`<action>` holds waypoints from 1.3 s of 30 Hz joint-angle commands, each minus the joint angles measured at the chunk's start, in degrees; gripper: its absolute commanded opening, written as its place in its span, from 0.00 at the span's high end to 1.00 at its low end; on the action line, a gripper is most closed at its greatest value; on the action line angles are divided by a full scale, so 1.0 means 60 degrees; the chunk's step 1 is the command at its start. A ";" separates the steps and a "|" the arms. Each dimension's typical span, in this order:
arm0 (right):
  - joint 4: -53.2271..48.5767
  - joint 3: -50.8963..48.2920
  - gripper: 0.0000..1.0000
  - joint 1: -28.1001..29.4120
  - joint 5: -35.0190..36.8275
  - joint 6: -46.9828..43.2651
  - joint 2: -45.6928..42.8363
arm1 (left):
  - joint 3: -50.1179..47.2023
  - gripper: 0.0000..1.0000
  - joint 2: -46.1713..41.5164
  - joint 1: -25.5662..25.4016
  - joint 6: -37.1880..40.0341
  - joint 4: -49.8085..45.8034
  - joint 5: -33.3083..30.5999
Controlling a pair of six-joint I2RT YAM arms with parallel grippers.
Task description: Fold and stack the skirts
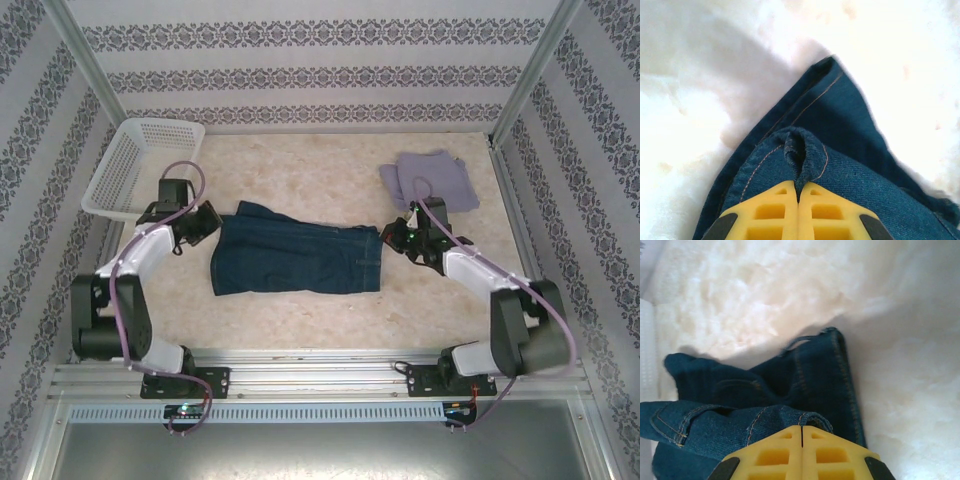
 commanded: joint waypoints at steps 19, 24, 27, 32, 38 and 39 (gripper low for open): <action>-0.1318 0.1766 0.30 -0.0205 0.1885 -0.0289 0.1618 | 0.4247 0.00 0.3643 -0.0187 0.0420 -0.1507 -0.0111; -0.2482 0.1570 0.02 0.0802 0.2848 -0.0700 -0.0506 | 0.3242 0.00 0.0863 -0.0359 0.0806 -0.2905 -0.1308; -0.2663 0.1520 0.02 0.1714 0.2580 -0.0508 -0.1163 | 0.2059 0.00 -0.0712 -0.0749 0.0257 -0.3639 -0.1339; -0.1619 0.1495 0.02 0.2899 0.1310 -0.0171 -0.0728 | -0.0263 0.00 -0.2455 -0.1673 -0.1760 -0.3641 -0.0496; -0.0825 0.2080 0.02 0.3559 0.0192 -0.0353 0.1122 | -0.2420 0.00 -0.2600 -0.1844 -0.3392 -0.0789 0.1232; -0.0757 0.2174 0.02 0.3605 0.0072 -0.0359 0.1396 | -0.2557 0.00 -0.2374 -0.1840 -0.3542 -0.0294 0.1448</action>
